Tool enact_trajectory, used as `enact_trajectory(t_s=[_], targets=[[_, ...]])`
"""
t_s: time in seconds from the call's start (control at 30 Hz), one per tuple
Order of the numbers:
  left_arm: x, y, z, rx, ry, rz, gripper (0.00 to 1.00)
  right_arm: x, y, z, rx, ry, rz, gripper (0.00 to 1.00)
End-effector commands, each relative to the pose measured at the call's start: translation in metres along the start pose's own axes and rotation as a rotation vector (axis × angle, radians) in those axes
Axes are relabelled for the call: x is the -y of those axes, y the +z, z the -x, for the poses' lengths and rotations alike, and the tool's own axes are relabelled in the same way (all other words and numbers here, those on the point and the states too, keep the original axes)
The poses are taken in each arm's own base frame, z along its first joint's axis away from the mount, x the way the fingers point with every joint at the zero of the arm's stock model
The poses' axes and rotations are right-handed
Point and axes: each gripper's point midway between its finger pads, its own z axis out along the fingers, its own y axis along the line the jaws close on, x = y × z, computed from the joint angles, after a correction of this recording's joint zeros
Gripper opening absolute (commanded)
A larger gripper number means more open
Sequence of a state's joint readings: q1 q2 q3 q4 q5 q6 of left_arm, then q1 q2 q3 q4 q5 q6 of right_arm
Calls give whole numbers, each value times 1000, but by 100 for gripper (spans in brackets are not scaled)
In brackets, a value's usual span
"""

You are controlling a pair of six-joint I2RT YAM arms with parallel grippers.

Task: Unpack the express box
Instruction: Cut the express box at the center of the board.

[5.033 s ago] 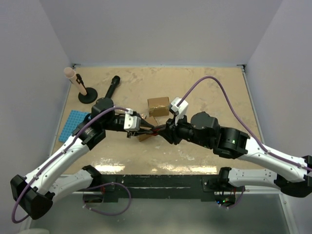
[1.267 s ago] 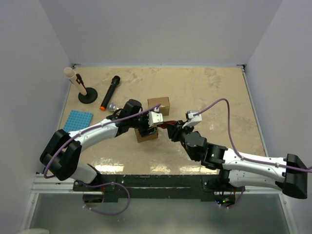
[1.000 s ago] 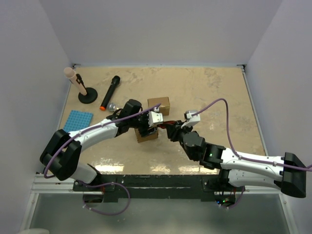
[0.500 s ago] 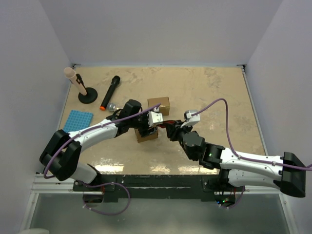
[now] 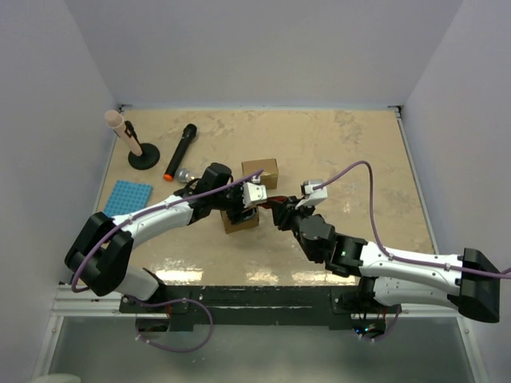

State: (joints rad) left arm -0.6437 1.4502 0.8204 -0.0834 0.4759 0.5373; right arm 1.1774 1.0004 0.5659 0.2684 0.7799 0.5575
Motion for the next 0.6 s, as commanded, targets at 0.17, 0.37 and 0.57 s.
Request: enact_trajectory(t_s=[0.17, 0.37, 0.57], targets=[[3, 0, 5, 21, -3, -11, 47, 1, 5, 9, 55, 28, -27, 0], [3, 0, 4, 20, -4, -10, 47, 1, 6, 3, 43, 22, -24, 0], [2, 1, 5, 21, -16, -6, 41, -3, 5, -5, 3, 7, 5, 0]])
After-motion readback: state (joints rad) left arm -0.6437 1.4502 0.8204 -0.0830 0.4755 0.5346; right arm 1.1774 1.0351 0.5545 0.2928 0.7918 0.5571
